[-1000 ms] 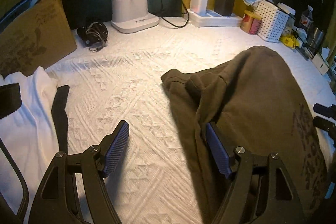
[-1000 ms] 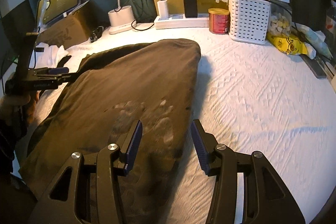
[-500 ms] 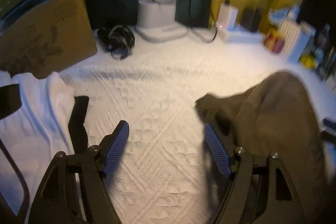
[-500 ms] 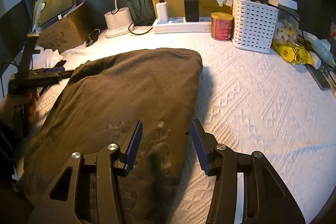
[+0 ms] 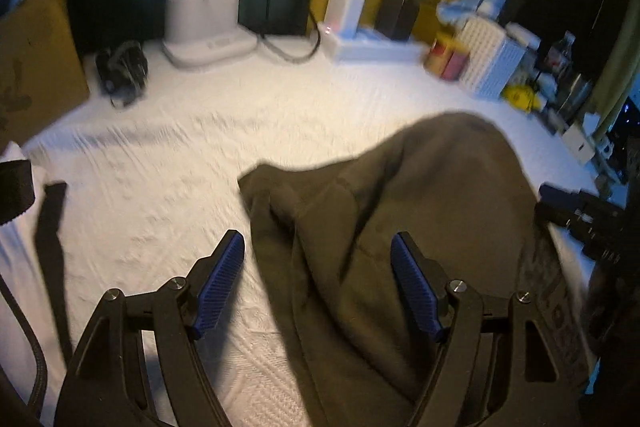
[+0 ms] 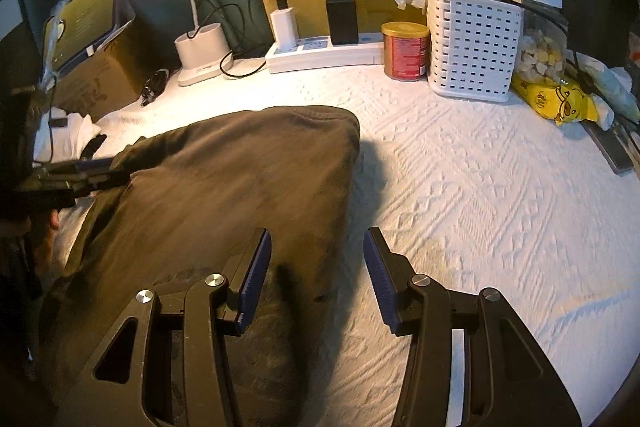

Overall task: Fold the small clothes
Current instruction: 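Move both open tools over the shirt toward its edge, then grasp the brown shirt edge with both tools and lift it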

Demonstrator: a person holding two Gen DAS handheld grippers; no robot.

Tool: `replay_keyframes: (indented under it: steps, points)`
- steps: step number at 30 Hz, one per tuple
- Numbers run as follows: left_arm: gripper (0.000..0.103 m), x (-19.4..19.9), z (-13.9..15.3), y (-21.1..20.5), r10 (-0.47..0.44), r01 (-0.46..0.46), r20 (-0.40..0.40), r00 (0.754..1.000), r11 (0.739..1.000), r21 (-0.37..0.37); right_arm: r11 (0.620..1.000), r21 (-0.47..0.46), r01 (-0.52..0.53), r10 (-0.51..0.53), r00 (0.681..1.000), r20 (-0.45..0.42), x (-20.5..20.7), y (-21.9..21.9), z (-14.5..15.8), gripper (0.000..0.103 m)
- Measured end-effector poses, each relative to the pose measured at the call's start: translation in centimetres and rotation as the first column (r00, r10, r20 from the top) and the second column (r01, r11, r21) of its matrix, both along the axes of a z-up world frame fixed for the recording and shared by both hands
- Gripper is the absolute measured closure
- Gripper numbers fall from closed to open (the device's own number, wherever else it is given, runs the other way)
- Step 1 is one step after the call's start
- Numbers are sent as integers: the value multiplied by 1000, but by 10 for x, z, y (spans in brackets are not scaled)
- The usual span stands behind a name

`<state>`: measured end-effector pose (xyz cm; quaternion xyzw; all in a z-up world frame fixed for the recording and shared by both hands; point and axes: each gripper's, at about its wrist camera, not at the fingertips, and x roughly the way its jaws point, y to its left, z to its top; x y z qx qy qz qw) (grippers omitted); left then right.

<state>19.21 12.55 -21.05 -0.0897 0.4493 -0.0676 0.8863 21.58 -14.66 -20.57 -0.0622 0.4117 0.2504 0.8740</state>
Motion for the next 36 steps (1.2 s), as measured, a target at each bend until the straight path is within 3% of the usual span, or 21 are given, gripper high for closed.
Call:
replay_keyframes:
  steps: [5, 9, 11, 12, 14, 19, 23, 29, 33, 35, 36]
  points:
    - [25, 1, -1, 2, -13, 13, 14, 1000, 1000, -8, 999, 46, -10, 11, 1000, -19, 11, -1, -3, 52]
    - [12, 6, -3, -7, -60, 60, -3, 998, 998, 25, 998, 67, 0, 2, 999, -35, 19, -1, -7, 48]
    - [10, 4, -4, -14, -72, 72, -7, 997, 996, 51, 998, 68, -7, 10, 999, -45, 22, 0, -9, 18]
    - [10, 3, -3, -16, -83, 83, -4, 997, 996, 38, 998, 69, -16, 19, 999, -48, 23, 1, -10, 15]
    - [10, -1, -1, -21, -134, 134, -4, 991, 991, -17, 997, 65, -28, 32, 998, -52, 25, 3, -12, 14]
    - [10, -5, -2, -33, -170, 170, -3, 985, 985, 26, 998, 42, -51, 54, 997, -61, 30, 11, -15, 15]
    - [10, -5, -2, -37, -193, 193, 5, 981, 981, -20, 997, -11, -76, 75, 996, -49, 30, 22, -18, 15]
    - [11, -8, -3, -54, -242, 240, 19, 970, 968, 70, 994, -56, -94, 92, 995, -35, 29, 31, -21, 15]
    - [30, -9, -2, -61, -269, 266, 33, 963, 961, 81, 988, -89, -127, 126, 992, -25, 26, 42, -22, 19]
    - [39, -8, -2, -63, -273, 269, 41, 961, 960, 72, 985, -85, -148, 147, 989, -15, 24, 47, -21, 38]
    - [46, -8, -2, -64, -274, 271, 43, 961, 960, 67, 984, -89, -154, 153, 988, -13, 23, 50, -21, 40]
